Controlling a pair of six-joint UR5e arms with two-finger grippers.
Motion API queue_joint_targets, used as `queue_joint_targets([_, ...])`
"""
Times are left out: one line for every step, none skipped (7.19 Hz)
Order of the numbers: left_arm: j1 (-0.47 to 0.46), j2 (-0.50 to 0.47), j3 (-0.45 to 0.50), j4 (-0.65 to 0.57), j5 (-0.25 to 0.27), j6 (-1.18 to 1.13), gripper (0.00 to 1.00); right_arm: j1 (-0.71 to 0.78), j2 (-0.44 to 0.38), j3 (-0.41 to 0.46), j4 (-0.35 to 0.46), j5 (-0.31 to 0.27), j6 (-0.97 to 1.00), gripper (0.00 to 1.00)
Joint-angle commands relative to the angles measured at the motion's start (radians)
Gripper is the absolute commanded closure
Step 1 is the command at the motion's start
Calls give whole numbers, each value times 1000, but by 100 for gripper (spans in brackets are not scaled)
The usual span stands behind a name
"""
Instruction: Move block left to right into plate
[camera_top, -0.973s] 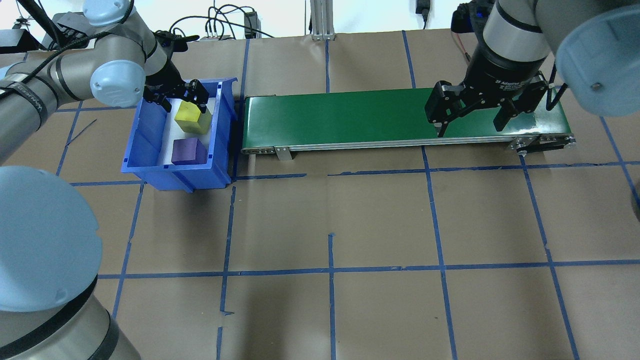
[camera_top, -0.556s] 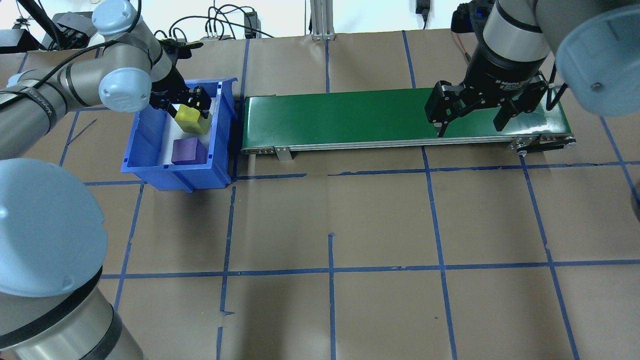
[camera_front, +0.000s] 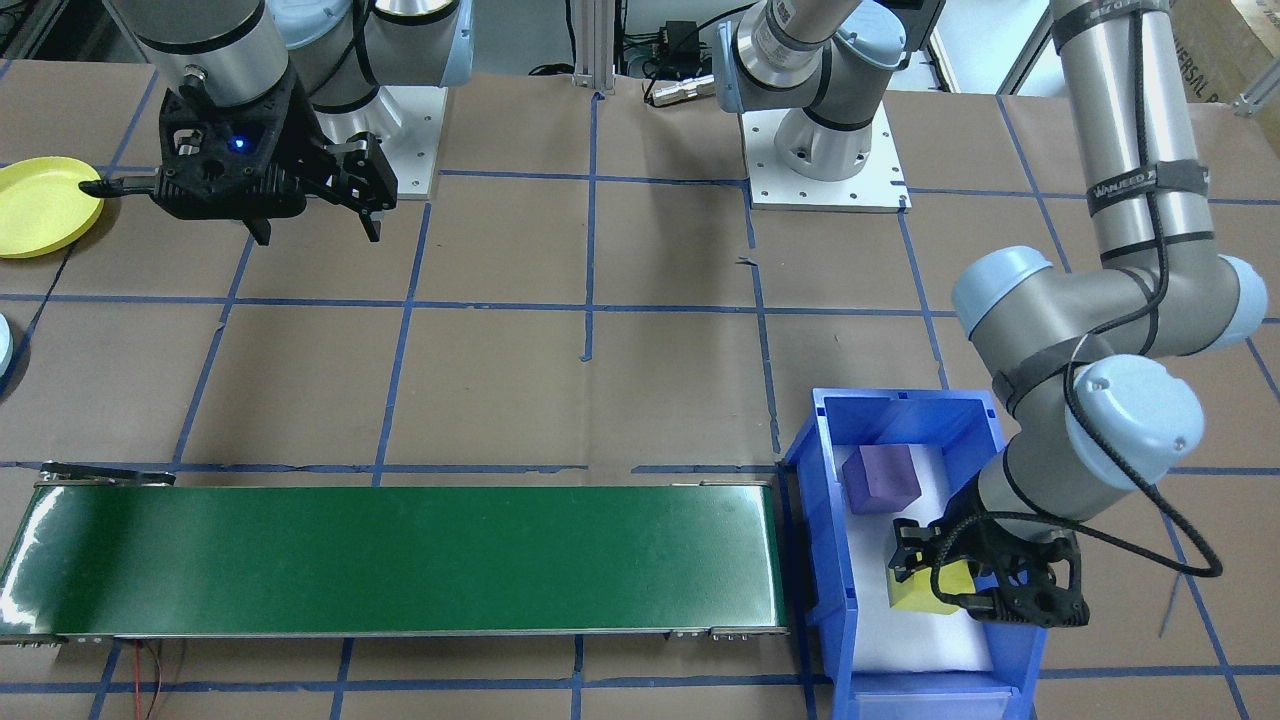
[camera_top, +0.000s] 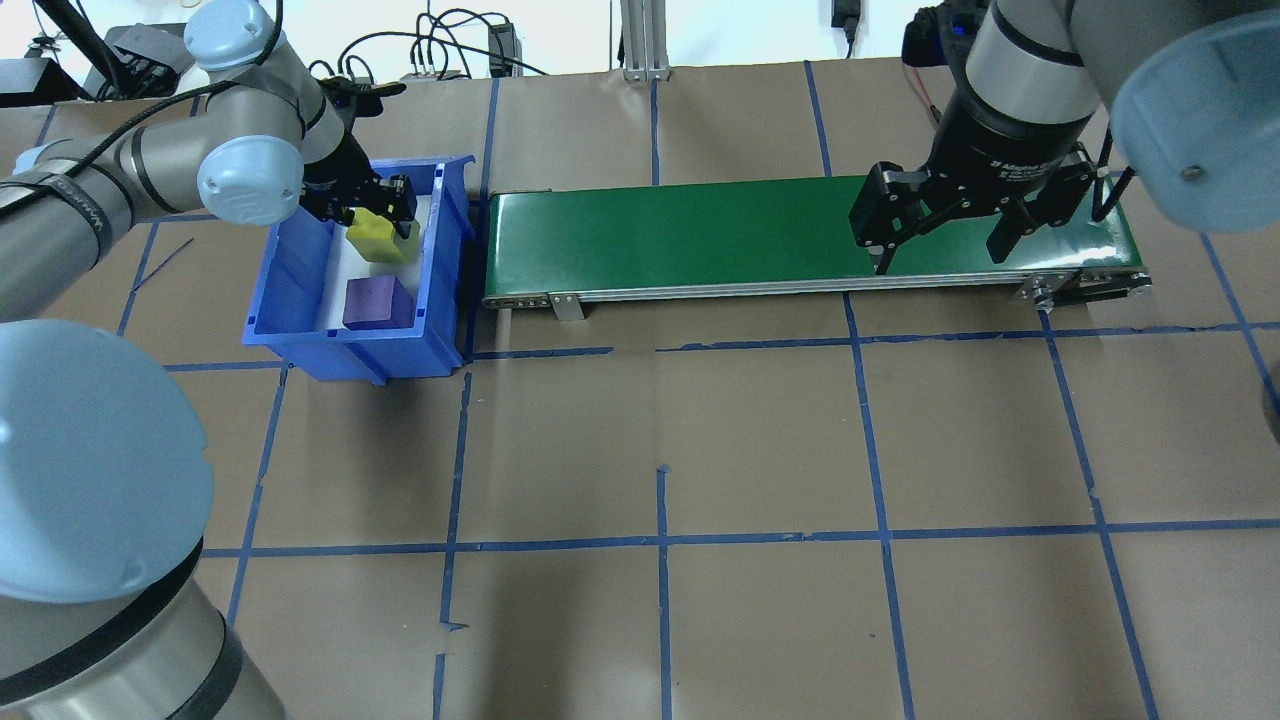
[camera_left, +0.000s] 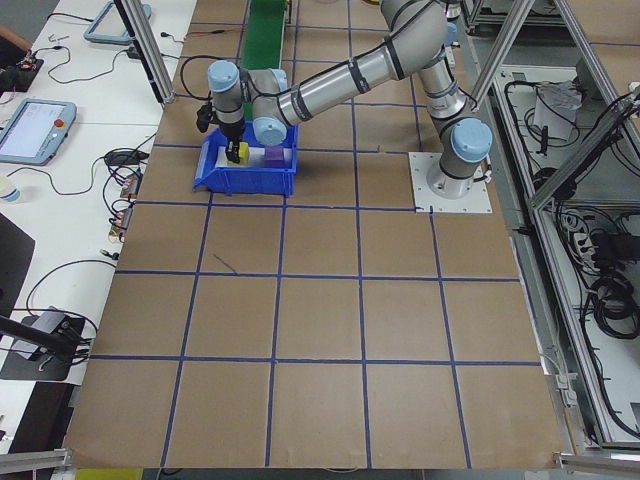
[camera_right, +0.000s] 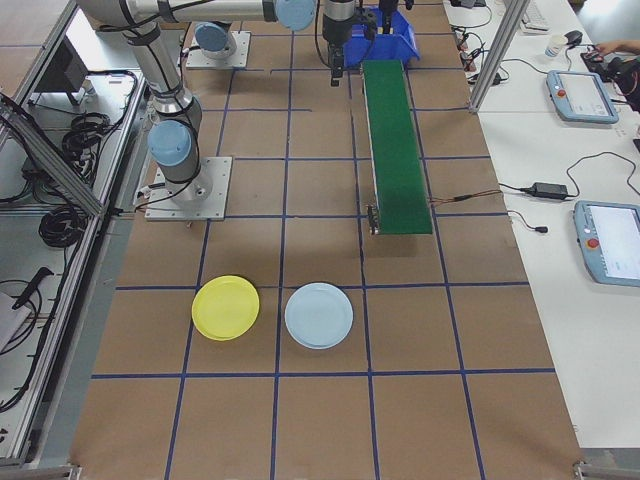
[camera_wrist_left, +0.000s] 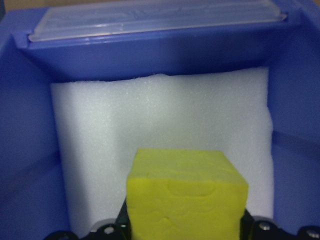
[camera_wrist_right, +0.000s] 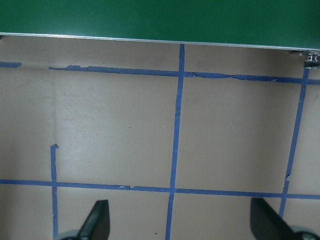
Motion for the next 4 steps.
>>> queue_joint_targets([-39, 194, 1, -81, -10, -29, 54, 0, 0, 0, 0, 0, 0, 0])
queue_joint_targets([-105, 245, 1, -87, -5, -55, 54, 0, 0, -1, -1, 0, 0, 0])
queue_joint_targets([-196, 264, 7, -75, -10, -124, 54, -2, 0, -1, -2, 0, -2, 0])
queue_joint_targets([-264, 253, 5, -48, -11, -225, 54, -2, 0, -3, -9, -2, -3, 0])
